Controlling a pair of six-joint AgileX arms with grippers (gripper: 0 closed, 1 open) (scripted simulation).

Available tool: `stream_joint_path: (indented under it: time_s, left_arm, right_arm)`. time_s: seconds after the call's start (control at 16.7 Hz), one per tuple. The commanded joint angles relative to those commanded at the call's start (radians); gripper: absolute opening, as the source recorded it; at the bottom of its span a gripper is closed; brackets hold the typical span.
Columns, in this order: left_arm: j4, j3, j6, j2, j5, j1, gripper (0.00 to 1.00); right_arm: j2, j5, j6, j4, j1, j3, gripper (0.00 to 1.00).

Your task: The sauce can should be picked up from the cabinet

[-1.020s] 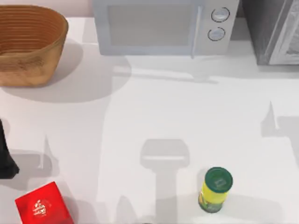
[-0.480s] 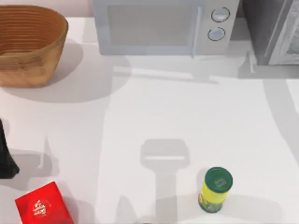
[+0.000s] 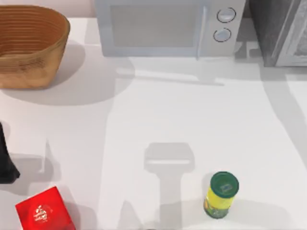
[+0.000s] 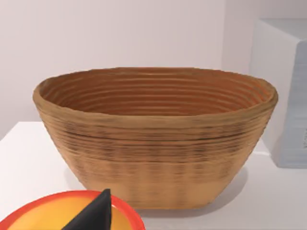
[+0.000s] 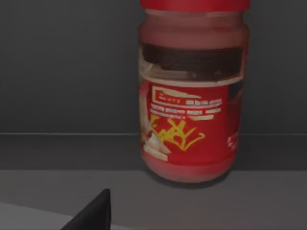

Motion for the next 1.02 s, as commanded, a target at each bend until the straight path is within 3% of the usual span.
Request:
stream_joint_path:
  time_s: [0.36,1.02]
  left_arm:
    - [0.0,0.0,0.0,0.0,0.0,0.0,1.0]
    - [0.0,0.0,0.0,0.0,0.0,0.0,1.0]
  right_arm:
    - [0.012,-0.002,-0.001,0.005,-0.005,0.014,1.0]
    - [0.315,-0.015,0.006,0.034,-0.03,0.278,1.0]
